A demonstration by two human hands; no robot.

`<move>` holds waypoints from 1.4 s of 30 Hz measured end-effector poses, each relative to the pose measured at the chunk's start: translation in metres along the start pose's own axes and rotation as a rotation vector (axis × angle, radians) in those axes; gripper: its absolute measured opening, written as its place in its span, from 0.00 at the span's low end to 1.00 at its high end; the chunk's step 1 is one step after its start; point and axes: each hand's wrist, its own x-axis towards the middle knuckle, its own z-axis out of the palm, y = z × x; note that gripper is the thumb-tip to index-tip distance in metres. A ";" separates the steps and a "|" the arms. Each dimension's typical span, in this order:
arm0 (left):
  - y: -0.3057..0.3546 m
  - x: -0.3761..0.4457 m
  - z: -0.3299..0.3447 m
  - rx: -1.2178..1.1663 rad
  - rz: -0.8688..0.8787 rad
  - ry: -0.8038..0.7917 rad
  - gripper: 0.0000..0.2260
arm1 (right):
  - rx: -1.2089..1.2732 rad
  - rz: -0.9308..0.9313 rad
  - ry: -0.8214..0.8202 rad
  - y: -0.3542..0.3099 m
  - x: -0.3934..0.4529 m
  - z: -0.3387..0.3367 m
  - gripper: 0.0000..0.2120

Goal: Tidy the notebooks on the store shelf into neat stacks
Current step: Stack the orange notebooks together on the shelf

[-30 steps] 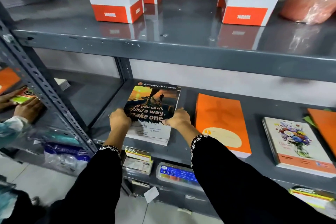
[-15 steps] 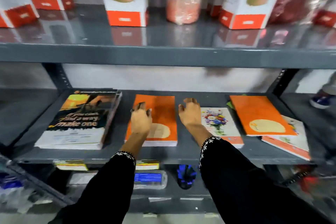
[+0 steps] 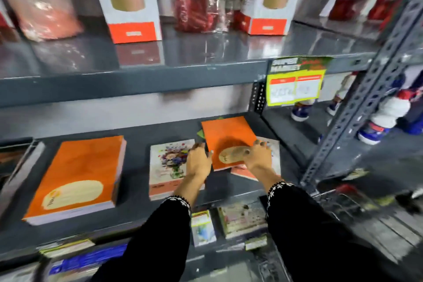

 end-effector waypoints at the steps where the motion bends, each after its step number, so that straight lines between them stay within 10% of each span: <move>1: 0.005 0.002 0.007 0.003 -0.018 -0.034 0.15 | -0.011 0.033 -0.022 0.008 0.006 0.001 0.23; 9: 0.021 0.009 0.037 -0.027 -0.186 -0.204 0.21 | 0.140 0.230 -0.203 0.023 0.025 0.010 0.32; 23: 0.003 0.020 0.002 -0.257 -0.280 -0.023 0.11 | 0.566 0.231 -0.075 0.009 0.010 -0.013 0.04; 42: -0.249 -0.054 -0.202 -0.175 -0.483 0.417 0.13 | 0.483 -0.195 -0.466 -0.212 -0.149 0.125 0.18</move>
